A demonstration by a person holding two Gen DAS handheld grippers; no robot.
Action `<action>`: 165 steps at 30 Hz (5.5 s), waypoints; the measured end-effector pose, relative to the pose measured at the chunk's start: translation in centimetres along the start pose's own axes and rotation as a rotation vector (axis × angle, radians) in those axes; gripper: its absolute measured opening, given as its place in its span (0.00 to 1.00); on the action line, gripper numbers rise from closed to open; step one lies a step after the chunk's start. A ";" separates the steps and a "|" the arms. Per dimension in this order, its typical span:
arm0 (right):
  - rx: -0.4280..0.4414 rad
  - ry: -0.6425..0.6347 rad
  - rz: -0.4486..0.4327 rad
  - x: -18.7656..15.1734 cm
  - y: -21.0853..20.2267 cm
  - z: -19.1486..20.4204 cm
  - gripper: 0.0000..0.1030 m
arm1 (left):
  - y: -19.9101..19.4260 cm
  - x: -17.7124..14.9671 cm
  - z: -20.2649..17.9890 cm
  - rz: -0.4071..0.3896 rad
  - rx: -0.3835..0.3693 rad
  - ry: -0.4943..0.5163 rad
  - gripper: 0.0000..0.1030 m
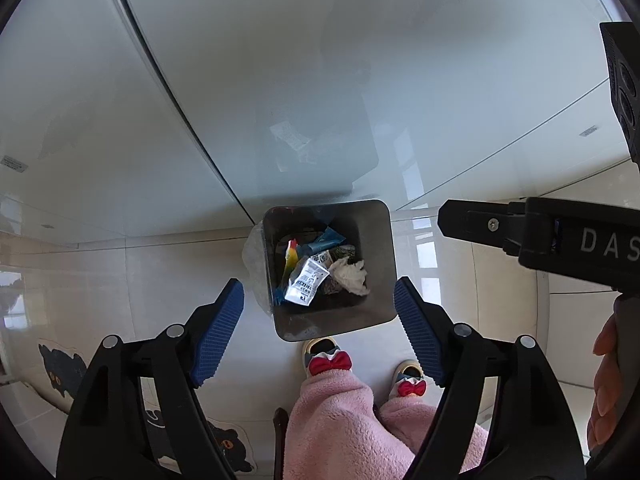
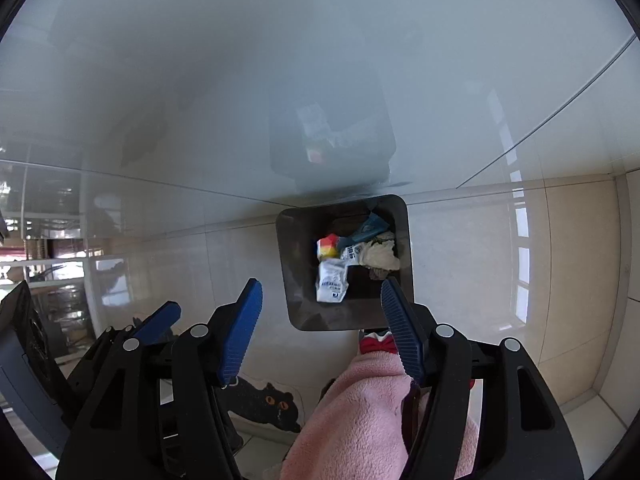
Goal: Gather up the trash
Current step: 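Carry the carton and tissue down over the bin and open both tools, then raise both tools back up toward the counter trash, then grasp the Mentos pack with the left tool while the right tool grasps the red candy wrapper, then carry the Mentos pack and candy wrapper down over the bin and open both tools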
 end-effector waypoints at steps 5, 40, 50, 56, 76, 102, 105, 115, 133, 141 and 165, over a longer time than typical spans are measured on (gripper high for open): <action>-0.010 -0.015 -0.029 -0.1 -2.8 -0.5 0.70 | -2.5 -0.1 -0.2 -0.011 0.008 0.006 0.77; 0.056 -0.018 -0.485 5.8 -30.7 1.5 0.97 | -28.1 13.5 1.1 -0.401 0.010 0.003 0.92; 0.038 -0.047 -0.534 13.3 -32.4 0.5 0.97 | -28.5 21.0 -0.1 -0.452 0.035 0.004 0.92; 0.039 -0.075 -0.560 18.6 -33.5 0.6 0.97 | -28.7 25.7 -0.6 -0.483 0.044 0.001 0.92; 0.014 -0.248 -0.522 27.3 -30.9 3.2 0.82 | -23.9 35.8 -0.3 -0.431 0.012 0.019 0.61; 0.030 -0.208 -0.416 27.5 -26.9 1.4 0.32 | -21.9 35.2 -1.0 -0.365 -0.008 0.090 0.07; 0.033 -0.194 -0.437 27.2 -27.6 1.0 0.30 | -22.5 35.1 -1.2 -0.387 -0.012 0.102 0.05; 0.024 -0.149 -0.536 25.3 -31.7 -0.1 0.29 | -26.6 35.0 -2.2 -0.498 0.003 0.127 0.03; 0.040 -0.139 -0.625 11.8 -35.0 2.1 0.29 | -33.5 21.7 -1.0 -0.570 0.021 0.136 0.02; 0.025 -0.167 -0.570 4.0 -33.4 2.6 0.29 | -33.6 13.2 -0.6 -0.531 0.034 0.109 0.01; 0.000 -0.254 -0.297 -8.2 -19.8 -1.9 0.29 | -21.8 -3.3 -2.3 -0.304 0.068 -0.104 0.01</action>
Point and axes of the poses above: each gripper's, at about its wrist camera, not at the fingertips, and y roughly the way its jaws point, z to its left, x to its top, the point moved 7 cm from there along y, roughly the way its jaws point, and after that the axes turned 10 degrees about y, right-handed, at the moved point
